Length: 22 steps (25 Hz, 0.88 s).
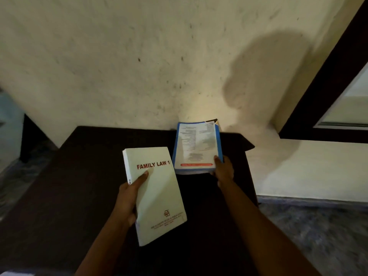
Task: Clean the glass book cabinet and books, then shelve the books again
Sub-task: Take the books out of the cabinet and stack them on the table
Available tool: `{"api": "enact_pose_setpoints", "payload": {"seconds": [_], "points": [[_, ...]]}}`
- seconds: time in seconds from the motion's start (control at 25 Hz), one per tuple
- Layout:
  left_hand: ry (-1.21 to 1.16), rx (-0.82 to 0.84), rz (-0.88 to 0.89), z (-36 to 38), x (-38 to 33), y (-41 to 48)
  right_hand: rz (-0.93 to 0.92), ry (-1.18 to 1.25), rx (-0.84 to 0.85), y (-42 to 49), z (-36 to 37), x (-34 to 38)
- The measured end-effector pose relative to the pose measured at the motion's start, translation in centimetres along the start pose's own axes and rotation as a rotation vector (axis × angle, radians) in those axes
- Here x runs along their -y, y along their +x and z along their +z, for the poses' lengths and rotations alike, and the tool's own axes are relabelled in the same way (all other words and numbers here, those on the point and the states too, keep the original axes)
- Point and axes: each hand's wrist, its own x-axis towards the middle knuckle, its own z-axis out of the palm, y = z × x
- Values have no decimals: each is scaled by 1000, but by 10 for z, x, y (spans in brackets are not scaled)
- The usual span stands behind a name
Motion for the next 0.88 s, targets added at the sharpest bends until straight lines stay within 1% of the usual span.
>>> {"api": "enact_pose_setpoints", "payload": {"seconds": [0.08, 0.16, 0.32, 0.36, 0.4, 0.44, 0.48, 0.52, 0.56, 0.6, 0.64, 0.72, 0.8, 0.84, 0.88], "points": [[-14, 13, 7, -1, -2, 4, 58, 24, 41, -7, 0, -10], [-22, 15, 11, -2, 0, 7, 100, 41, 133, -7, -8, -7], [-32, 18, -4, -3, 4, 10, 171, 211, 306, -7, -31, 2], [-37, 22, -10, -2, 6, 10, 170, 177, 320, -10, -35, 3], [-43, 28, -20, 1, 6, 10, 128, 58, 309, -14, -38, 1], [-52, 41, -30, 4, 7, 11, 24, -123, 264, -18, -41, -2], [-56, 53, -37, 7, 5, 13, -130, -328, 193, -24, -44, -3], [-49, 63, -40, 12, 4, 16, -290, -474, 135, -31, -46, -1], [-38, 74, -50, 17, 2, 19, -404, -510, 117, -41, -45, 4], [-30, 90, -67, 23, -1, 24, -435, -467, 153, -51, -43, 9], [-32, 113, -90, 31, -4, 28, -386, -385, 223, -63, -41, 14], [-51, 159, -137, 47, -10, 36, -212, -244, 373, -78, -37, 22], [-81, 194, -177, 60, -11, 46, -60, -224, 497, -85, -41, 28], [-98, 208, -188, 66, -12, 50, -22, -221, 553, -84, -44, 30], [-110, 230, -192, 71, -14, 57, -28, -226, 577, -83, -47, 32]]}}
